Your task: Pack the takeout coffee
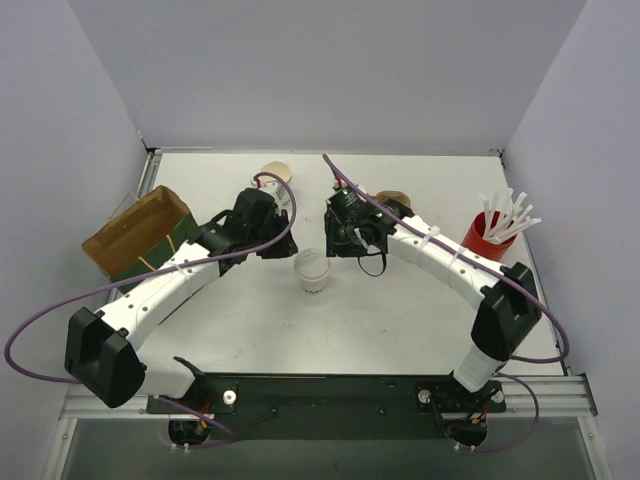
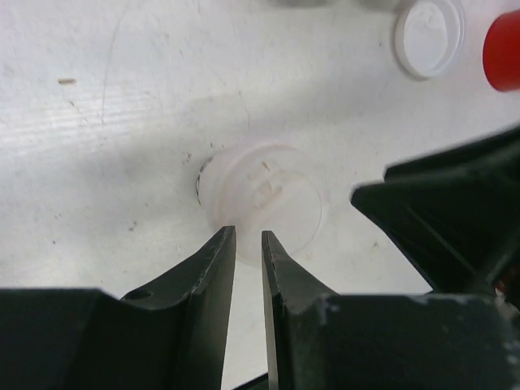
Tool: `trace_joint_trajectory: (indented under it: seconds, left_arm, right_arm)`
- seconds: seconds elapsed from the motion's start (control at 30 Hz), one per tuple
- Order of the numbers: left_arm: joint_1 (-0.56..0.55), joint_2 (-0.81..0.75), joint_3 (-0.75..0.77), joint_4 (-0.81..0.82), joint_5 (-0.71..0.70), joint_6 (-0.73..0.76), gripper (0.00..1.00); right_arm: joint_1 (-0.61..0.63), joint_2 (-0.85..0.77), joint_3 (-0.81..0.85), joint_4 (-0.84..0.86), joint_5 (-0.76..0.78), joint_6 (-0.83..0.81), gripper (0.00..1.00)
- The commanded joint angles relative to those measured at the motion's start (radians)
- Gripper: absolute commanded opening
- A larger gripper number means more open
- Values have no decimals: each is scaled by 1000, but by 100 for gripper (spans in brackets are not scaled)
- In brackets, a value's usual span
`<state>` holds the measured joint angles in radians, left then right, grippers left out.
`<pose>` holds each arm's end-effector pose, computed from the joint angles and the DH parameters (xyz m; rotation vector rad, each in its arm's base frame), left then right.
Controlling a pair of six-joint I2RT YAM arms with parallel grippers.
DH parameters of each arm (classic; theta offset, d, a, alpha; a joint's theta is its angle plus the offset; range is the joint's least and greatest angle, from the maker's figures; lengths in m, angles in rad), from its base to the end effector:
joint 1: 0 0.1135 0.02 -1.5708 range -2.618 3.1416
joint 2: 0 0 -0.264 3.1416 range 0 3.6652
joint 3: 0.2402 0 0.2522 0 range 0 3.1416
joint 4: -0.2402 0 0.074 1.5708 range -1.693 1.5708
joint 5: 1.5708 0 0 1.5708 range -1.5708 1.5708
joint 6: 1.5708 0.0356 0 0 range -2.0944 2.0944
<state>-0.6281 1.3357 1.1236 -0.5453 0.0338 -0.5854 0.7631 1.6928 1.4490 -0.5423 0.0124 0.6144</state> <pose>0.2341 -0.1715 0.3020 0.0692 2.4173 -0.6275 0.2762 0.2635 0.2971 -0.1760 2.4478 0.6337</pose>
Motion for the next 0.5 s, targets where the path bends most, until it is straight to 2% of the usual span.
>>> trace_joint_trajectory:
  seconds: [0.0,0.2,0.3,0.47]
  left_arm:
    - [44,81,99,22,11,59,30]
    - [53,183,166,22,74,124,31]
    - [60,210,174,21,71,133,35]
    - [71,266,186,24,71,137,35]
  right_arm:
    - [-4,-131,-84,-1,23,59,33]
    - [41,-215,-208,80,-5,145,31]
    - [93,-220,-248,114,-3,169,30]
    - [134,-203,-332,205,-37,223,29]
